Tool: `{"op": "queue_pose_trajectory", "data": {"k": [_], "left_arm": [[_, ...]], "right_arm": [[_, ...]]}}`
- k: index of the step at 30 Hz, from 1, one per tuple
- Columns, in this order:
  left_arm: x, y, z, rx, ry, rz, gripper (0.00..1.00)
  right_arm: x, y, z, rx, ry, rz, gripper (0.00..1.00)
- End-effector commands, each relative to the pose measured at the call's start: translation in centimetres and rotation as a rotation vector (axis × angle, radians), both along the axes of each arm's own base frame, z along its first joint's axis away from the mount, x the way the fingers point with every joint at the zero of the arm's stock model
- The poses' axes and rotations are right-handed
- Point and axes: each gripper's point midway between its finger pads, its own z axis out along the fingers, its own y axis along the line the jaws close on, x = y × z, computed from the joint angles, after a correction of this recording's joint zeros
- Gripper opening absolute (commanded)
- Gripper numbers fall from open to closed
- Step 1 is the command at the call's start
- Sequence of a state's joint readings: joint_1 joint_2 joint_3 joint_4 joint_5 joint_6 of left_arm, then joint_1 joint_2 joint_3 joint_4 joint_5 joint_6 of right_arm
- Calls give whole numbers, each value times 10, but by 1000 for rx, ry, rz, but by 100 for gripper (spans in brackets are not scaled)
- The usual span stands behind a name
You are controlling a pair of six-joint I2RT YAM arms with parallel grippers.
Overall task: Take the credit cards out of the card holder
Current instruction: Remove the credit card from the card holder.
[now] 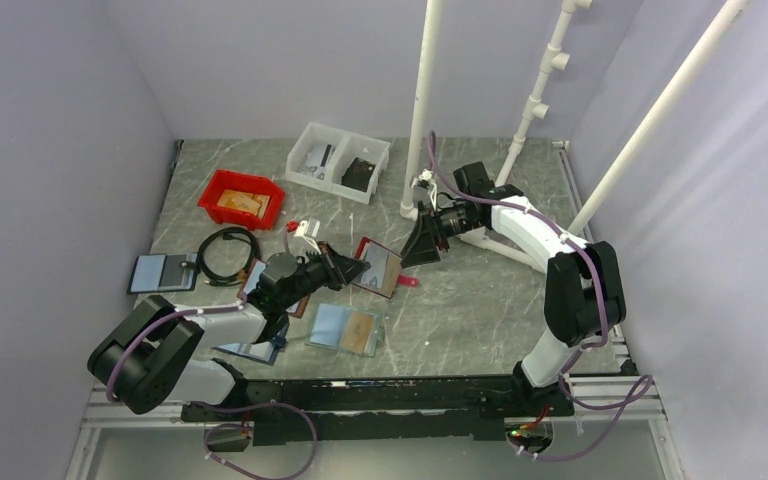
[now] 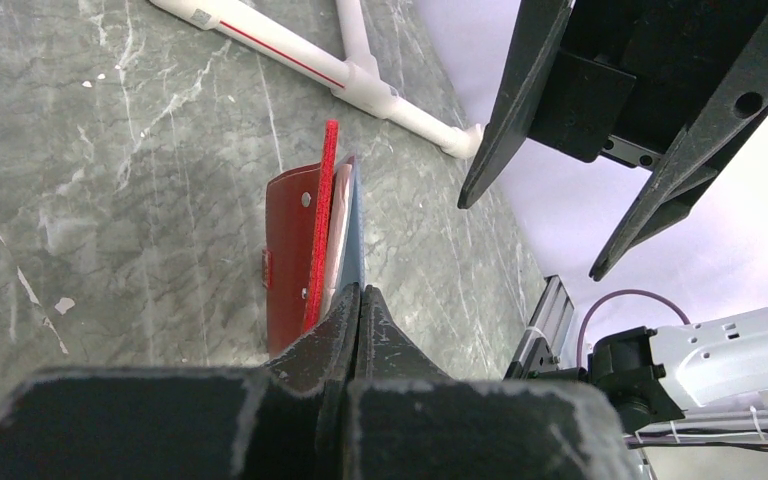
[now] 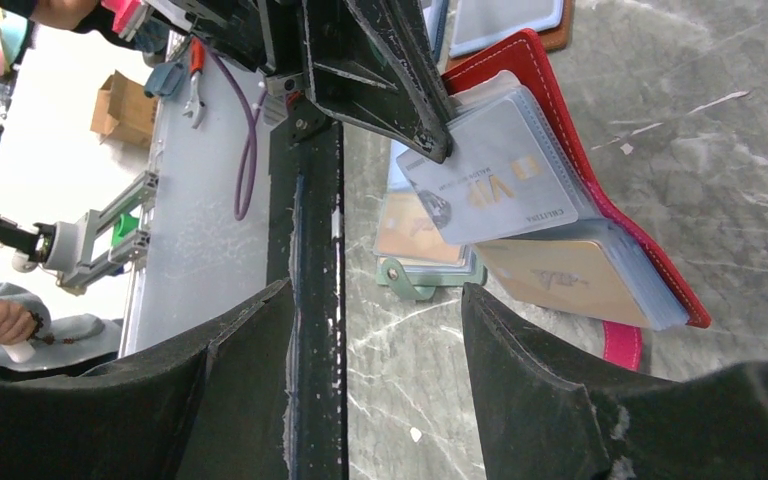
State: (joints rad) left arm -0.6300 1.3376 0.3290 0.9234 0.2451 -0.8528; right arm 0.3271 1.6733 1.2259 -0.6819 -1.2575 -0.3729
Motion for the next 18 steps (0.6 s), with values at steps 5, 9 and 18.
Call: {"op": "queue_pose_trajectory", "data": {"k": [5, 9, 18], "left_arm": [[3, -4, 34, -78, -114, 2, 0], [4, -5, 36, -88, -121, 3, 0], [5, -6, 51, -146, -146, 14, 0]], "right_arm": [[-3, 1, 21, 81, -23, 9, 64], [-3, 2, 18, 89, 6, 4, 62], [2, 6, -3, 79, 135, -24, 54]]}}
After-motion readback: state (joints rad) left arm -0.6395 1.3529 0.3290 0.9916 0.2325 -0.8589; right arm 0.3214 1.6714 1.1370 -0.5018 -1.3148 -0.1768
